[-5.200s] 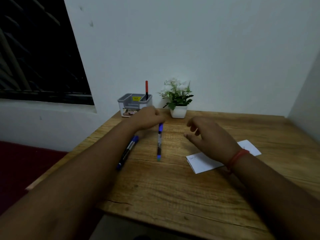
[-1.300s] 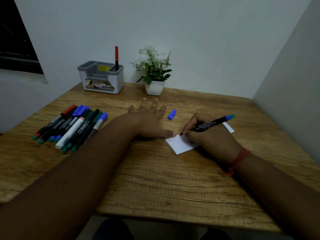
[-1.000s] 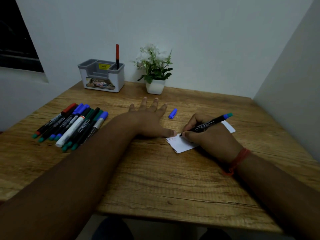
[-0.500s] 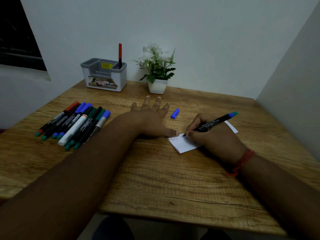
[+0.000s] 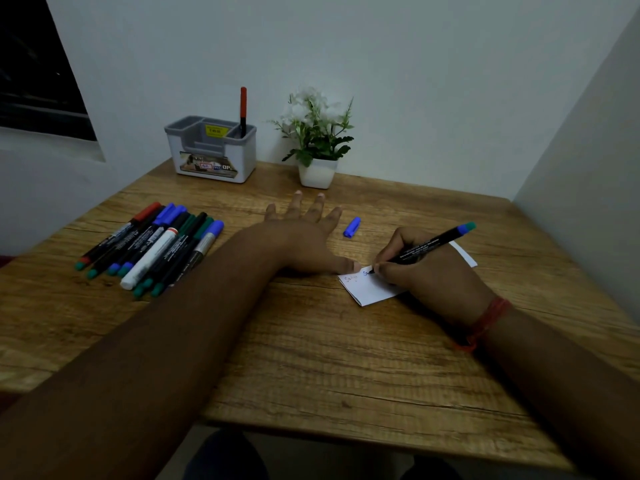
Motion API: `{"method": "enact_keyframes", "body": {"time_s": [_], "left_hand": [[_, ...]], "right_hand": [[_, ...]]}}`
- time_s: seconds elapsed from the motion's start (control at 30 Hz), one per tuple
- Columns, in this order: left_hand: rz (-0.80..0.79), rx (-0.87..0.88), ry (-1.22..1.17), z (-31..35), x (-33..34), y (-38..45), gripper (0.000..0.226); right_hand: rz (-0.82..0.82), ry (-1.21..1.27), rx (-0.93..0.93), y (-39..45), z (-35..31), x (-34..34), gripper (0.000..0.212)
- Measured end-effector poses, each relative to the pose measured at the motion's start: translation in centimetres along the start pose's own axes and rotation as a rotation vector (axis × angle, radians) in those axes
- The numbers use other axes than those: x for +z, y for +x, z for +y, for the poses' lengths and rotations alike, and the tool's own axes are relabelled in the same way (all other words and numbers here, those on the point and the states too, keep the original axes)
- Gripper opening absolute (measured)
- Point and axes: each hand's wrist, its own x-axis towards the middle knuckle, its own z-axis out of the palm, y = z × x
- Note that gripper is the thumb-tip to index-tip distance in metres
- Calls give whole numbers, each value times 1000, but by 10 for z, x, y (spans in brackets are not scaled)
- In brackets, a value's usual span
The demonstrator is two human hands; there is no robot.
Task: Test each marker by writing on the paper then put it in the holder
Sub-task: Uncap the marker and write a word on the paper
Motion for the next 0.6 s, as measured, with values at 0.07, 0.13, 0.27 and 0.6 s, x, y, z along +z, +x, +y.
{"method": "enact_keyframes", "body": {"time_s": [0.07,0.13,0.27,0.6], "left_hand": [[-4,-2,-6,0,0,-1,114],[-2,-2,-10,0,-1,-1,114],[-2,-4,-5,1,0,-1,114],[-10,-8,-10,1,-1,0,113]], "right_hand": [[17,-4,-1,0,0,0,7],[21,-9,-6,0,-1,1,7],[25,-26,-13,-2,-1,1,6],[34,-15,-15,-1,1,1,7]]}}
